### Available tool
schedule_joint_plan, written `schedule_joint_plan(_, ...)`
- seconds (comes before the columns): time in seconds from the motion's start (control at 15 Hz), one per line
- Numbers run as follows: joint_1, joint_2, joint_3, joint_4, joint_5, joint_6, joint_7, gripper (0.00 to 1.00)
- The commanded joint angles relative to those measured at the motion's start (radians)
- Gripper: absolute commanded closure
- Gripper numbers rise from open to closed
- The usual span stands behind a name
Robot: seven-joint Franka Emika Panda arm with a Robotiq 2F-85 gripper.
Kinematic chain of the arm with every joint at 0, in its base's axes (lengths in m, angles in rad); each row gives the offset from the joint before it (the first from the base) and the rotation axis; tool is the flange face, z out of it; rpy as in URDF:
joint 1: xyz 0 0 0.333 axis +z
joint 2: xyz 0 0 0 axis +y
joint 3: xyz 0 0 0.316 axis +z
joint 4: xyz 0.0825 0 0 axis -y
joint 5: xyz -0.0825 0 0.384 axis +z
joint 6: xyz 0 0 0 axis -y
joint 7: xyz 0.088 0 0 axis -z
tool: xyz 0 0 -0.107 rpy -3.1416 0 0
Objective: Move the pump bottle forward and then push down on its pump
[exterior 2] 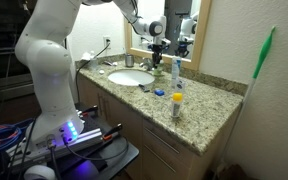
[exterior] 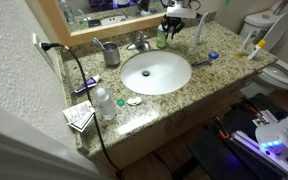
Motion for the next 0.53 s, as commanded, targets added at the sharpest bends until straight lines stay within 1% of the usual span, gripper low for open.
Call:
schedule_joint_plan(0.0,-0.010,-0.090,0.026,-0.042,0.027,-0.028,-0.087,0.38)
schedule_joint_plan(0.2,-0.015,-0.190,0.038,-0.099,0.017,-0.033,-0.166,0.16)
schedule_joint_plan(0.33,-0.017,-0.253,0.040,-0.130,0.014,-0.030,-0.204,0.03)
schedule_joint_plan(0.47,-0.006,-0.299,0.031,-0.157,-0.007,0.055,-0.184,0.00)
